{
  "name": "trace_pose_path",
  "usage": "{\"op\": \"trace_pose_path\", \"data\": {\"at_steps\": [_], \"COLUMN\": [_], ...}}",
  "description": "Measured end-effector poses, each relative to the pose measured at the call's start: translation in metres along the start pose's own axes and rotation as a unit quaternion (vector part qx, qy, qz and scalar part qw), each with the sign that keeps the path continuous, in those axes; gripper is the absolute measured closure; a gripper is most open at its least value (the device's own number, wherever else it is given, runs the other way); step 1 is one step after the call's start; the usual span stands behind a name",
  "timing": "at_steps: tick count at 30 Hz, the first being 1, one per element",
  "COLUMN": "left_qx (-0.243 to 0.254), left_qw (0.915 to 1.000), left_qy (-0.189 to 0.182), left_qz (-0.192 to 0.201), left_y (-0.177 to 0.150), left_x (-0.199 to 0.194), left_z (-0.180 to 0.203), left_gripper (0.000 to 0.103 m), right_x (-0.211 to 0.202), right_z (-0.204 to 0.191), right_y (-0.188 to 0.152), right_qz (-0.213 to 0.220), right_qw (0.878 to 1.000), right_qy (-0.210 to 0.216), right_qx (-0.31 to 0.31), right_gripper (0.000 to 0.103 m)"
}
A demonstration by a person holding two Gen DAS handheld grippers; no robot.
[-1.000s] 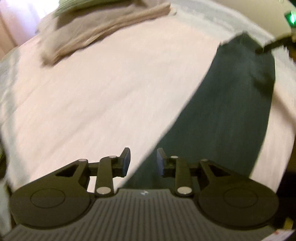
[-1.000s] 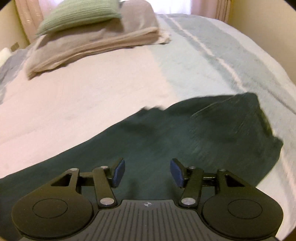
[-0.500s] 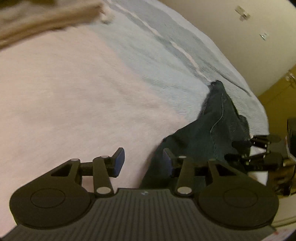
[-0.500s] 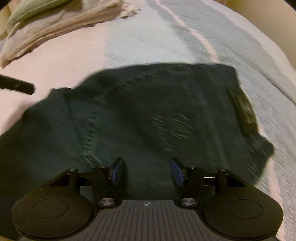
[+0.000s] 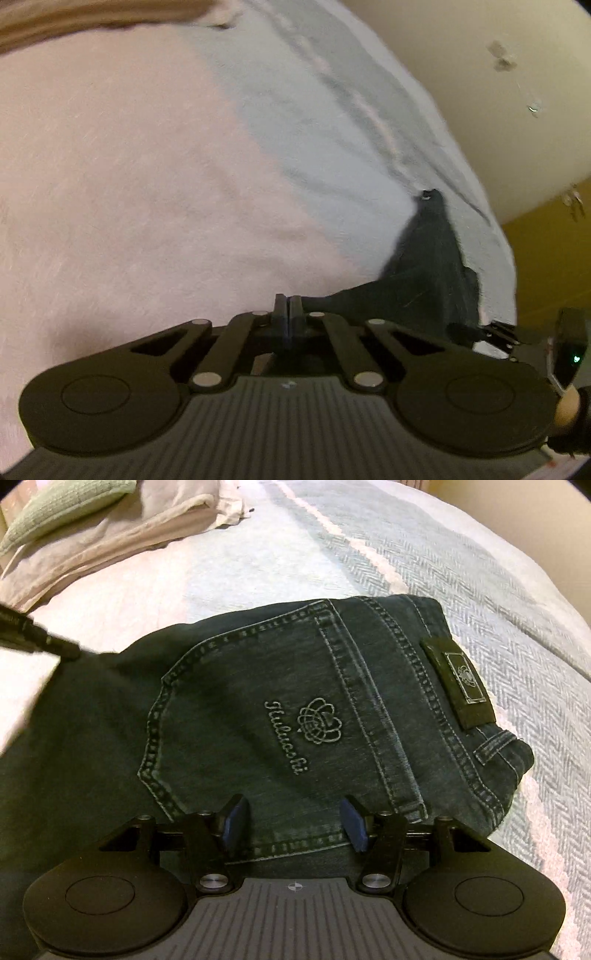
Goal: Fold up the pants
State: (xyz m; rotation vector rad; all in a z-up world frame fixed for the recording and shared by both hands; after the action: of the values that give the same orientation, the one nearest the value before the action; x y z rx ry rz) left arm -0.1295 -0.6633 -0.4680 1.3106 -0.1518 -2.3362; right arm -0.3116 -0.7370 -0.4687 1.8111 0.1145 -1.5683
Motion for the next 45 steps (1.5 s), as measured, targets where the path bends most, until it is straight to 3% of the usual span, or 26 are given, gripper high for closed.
{"op": "trace_pose_path", "data": {"at_steps": [2, 6, 10, 13, 17, 19, 25, 30, 36, 39, 45], "left_qx": [0.006, -0.011, -0.010, -0.006, -0.012, -0.020, -0.026, -0.043, -0.089, -0.110, -0.105], "left_qw": [0.9999, 0.9969, 0.9958, 0.9954, 0.9929, 0.9908, 0.9872, 0.9834, 0.9701, 0.9673, 0.9640], "left_qy": [0.010, 0.072, 0.083, 0.091, 0.118, 0.134, 0.156, 0.173, 0.217, 0.223, 0.244], "left_qz": [-0.006, 0.029, 0.036, 0.030, 0.003, -0.008, -0.018, -0.034, -0.061, -0.051, -0.016], "left_y": [-0.008, -0.010, -0.032, -0.068, -0.136, -0.169, -0.274, -0.359, -0.448, -0.471, -0.483], "left_x": [0.003, -0.018, -0.055, -0.083, -0.113, -0.126, -0.184, -0.242, -0.293, -0.319, -0.350], "left_z": [-0.001, -0.022, -0.030, -0.031, -0.039, -0.045, -0.062, -0.094, -0.142, -0.150, -0.130], "left_gripper": [0.103, 0.103, 0.103, 0.100, 0.099, 0.099, 0.097, 0.094, 0.094, 0.093, 0.087], "right_x": [0.000, -0.005, -0.008, -0.015, -0.032, -0.049, -0.116, -0.156, -0.176, -0.177, -0.172], "right_z": [0.000, 0.003, 0.022, 0.029, 0.030, 0.027, -0.055, -0.153, -0.242, -0.272, -0.329], "right_y": [0.002, 0.004, -0.007, -0.016, -0.031, -0.036, -0.071, -0.112, -0.136, -0.138, -0.140], "right_qz": [-0.006, -0.014, 0.000, 0.003, -0.029, -0.025, 0.010, -0.001, -0.020, -0.030, -0.045], "right_qw": [1.000, 0.999, 0.997, 0.995, 0.987, 0.983, 0.982, 0.981, 0.989, 0.994, 0.998], "right_qy": [-0.002, -0.015, -0.011, -0.046, -0.114, -0.126, -0.109, -0.088, -0.049, -0.032, 0.036], "right_qx": [0.003, 0.026, 0.076, 0.088, 0.108, 0.133, 0.155, 0.172, 0.141, 0.104, 0.023], "right_gripper": [0.050, 0.050, 0.050, 0.050, 0.050, 0.050, 0.050, 0.049, 0.048, 0.047, 0.046]}}
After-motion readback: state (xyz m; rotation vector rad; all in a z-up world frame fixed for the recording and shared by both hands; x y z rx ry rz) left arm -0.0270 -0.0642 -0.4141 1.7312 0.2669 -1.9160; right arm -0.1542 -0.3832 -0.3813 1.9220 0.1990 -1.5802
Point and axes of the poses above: each gripper's, at about its wrist camera, not at the fingertips, and x roughly the way its jaws point, z to its right, y to its top, the point moved 6 cm from there along x, roughly the way its jaws point, and after that the axes turned 4 degrees about -x, right-handed, at the moved point
